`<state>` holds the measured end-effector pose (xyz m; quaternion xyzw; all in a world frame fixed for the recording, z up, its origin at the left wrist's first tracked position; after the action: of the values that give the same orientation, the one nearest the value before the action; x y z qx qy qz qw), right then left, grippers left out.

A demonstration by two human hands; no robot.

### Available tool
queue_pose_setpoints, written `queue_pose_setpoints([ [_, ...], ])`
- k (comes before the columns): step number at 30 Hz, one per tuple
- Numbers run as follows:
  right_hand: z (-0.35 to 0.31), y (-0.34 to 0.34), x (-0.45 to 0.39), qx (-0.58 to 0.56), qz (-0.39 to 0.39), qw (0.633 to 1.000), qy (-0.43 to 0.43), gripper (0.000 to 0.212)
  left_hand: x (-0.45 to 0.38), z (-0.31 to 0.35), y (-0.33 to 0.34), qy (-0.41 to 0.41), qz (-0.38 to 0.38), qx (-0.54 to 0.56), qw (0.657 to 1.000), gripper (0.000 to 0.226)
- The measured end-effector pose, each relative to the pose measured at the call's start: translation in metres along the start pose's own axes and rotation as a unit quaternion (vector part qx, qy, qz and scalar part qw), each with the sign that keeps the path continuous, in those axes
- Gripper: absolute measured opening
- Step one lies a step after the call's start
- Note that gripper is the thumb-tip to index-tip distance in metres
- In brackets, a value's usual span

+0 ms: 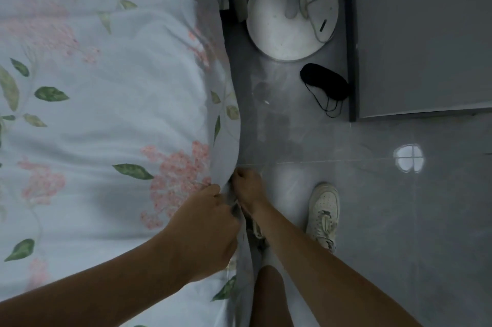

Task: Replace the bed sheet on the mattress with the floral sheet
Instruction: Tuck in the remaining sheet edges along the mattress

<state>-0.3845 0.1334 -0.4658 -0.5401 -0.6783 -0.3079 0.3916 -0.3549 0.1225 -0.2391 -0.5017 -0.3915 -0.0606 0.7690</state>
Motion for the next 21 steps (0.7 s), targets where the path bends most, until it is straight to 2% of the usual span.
queue_pose_setpoints([
  [3,-0.023,-0.024,0.003,0.089,0.093,0.988,-0.087,0.030,-0.004,0.003,0.005,0.004,0.001,0.000,1.000,0.037],
  [6,-0.043,-0.029,-0.004,-0.029,0.033,0.998,-0.035,0.014,-0.016,-0.006,0.016,-0.007,-0.046,-0.009,0.999,0.043],
  [8,-0.055,-0.034,-0.012,-0.109,-0.002,0.994,0.000,0.021,-0.027,-0.013,0.023,0.004,-0.069,0.021,0.997,0.046],
  [10,-0.072,-0.043,-0.021,-0.170,-0.020,0.985,-0.006,0.024,-0.040,-0.030,0.003,0.000,-0.016,0.026,1.000,0.045],
  [13,-0.094,-0.049,-0.037,-0.229,-0.020,0.973,-0.015,0.022,-0.045,-0.089,-0.054,-0.035,0.193,0.045,0.980,0.027],
  [14,-0.103,-0.049,-0.036,-0.230,-0.025,0.973,-0.021,0.019,-0.046,-0.117,-0.065,-0.051,0.231,0.047,0.970,0.023],
  [17,-0.125,-0.041,-0.038,-0.205,-0.046,0.977,-0.027,0.019,-0.047,-0.183,-0.075,-0.066,0.230,0.006,0.971,0.030],
  [19,-0.135,-0.037,-0.040,-0.215,-0.050,0.975,-0.035,0.018,-0.051,-0.196,-0.065,-0.031,0.204,-0.024,0.978,0.036],
  [21,-0.141,-0.037,-0.041,-0.232,-0.040,0.972,-0.024,0.026,-0.052,-0.196,-0.062,-0.003,0.206,-0.031,0.978,0.043],
])
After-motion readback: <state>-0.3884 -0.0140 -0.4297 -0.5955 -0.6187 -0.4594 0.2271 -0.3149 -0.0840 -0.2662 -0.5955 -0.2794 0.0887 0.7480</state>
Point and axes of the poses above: each hand's wrist, its own x-axis away from the middle knuckle, its own y-axis out of the palm, z = x × y, the point moved 7 cm from there along -x, towards the middle knuckle, and after that the axes turned 3 degrees about y, right-handed, at the moved point
